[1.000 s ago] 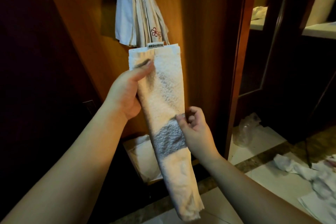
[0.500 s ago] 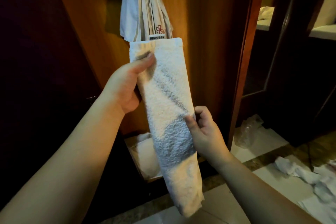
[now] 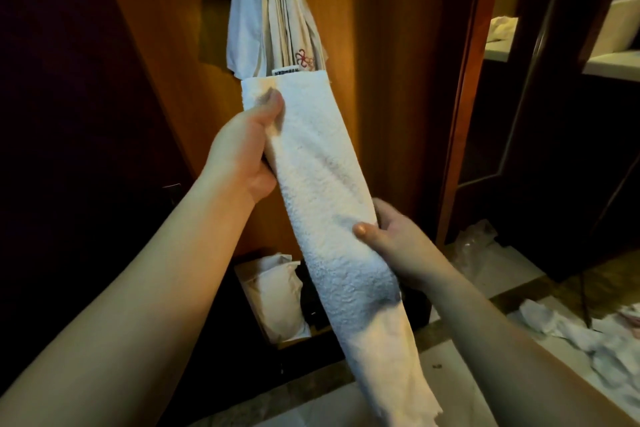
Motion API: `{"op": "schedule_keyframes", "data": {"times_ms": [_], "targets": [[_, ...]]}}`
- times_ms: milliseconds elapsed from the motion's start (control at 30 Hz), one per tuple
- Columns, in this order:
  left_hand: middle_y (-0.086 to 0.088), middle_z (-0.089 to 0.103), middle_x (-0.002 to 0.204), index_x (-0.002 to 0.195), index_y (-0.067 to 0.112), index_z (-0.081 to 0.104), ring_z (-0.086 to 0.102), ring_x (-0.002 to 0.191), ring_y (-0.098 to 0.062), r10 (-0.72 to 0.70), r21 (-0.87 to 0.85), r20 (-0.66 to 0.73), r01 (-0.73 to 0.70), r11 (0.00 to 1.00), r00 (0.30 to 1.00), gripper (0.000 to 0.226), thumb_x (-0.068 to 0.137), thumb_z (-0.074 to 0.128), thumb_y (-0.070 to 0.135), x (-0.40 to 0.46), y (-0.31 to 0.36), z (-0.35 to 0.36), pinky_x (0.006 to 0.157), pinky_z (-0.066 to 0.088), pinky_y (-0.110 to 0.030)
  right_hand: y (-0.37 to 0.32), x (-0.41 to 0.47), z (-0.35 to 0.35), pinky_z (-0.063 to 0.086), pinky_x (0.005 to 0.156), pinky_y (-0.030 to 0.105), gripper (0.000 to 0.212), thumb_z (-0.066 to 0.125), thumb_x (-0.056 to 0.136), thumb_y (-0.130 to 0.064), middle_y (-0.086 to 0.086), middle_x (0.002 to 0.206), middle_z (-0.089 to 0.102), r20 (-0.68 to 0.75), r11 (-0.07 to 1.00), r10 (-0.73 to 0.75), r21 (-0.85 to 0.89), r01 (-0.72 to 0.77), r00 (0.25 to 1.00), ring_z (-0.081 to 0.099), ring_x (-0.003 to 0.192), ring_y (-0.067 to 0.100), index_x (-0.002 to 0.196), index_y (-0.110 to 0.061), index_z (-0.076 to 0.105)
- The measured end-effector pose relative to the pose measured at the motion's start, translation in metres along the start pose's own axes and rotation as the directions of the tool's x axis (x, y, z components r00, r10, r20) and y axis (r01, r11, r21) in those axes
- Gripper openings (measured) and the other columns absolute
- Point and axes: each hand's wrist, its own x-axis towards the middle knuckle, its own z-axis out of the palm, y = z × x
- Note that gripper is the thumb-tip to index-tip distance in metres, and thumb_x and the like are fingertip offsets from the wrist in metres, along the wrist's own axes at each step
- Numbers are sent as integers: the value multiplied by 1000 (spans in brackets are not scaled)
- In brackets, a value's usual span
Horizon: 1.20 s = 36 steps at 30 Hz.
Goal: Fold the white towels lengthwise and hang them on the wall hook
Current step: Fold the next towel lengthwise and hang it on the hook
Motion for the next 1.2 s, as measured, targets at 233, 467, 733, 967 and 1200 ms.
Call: {"op": "schedule_keyframes", "data": {"times_ms": [233, 467, 733, 967, 1200], "targets": [[-13, 74, 96, 121, 9, 59, 74, 84, -28, -171, 75, -254, 196, 978, 952, 30, 94, 68, 17, 59, -10, 2, 73, 61, -47, 29, -6, -10, 48, 104, 44, 64, 84, 56, -31, 7, 109, 74, 409, 916, 355, 26, -399, 841, 68, 106, 25, 114, -10, 65], [-10, 66, 105, 125, 12, 55, 65, 87, -25, -169, 134, -349, 228, 965, 922, 37, 92, 71, 17, 87, -21, -1, 86, 55, -42, 38, -13, -9, 59, 79, 35, 74, 100, 33, -22, 12, 107, 75, 441, 785, 317, 375, -494, 840, 73, 97, 24, 102, -7, 77], [-9, 61, 118, 132, 12, 54, 61, 110, -27, -148, 211, -393, 245, 946, 908, 43, 93, 69, 18, 109, -30, -6, 99, 50, -42, 29, -12, -2, 52, 98, 42, 86, 98, 50, -31, 13, 123, 69, 506, 857, 355, 158, -489, 786, 65, 116, 29, 124, -9, 62], [-8, 72, 96, 114, 9, 61, 72, 87, -23, -299, 364, -364, 430, 826, 882, 48, 98, 52, 54, 126, -58, -32, 80, 60, -36, 2, -7, -8, 58, 89, 35, 69, 99, 46, -37, 14, 111, 73, 467, 842, 274, 307, -444, 841, 71, 103, 26, 103, -5, 77], [-12, 64, 96, 101, 9, 61, 63, 85, -25, -325, 505, -150, 355, 787, 934, 60, 103, 30, 60, 100, -97, -44, 70, 47, -32, -30, 13, -16, 53, 98, 41, 45, 74, 76, -33, 15, 124, 68, 301, 852, 117, 459, -251, 946, 66, 115, 28, 116, -13, 74]]}}
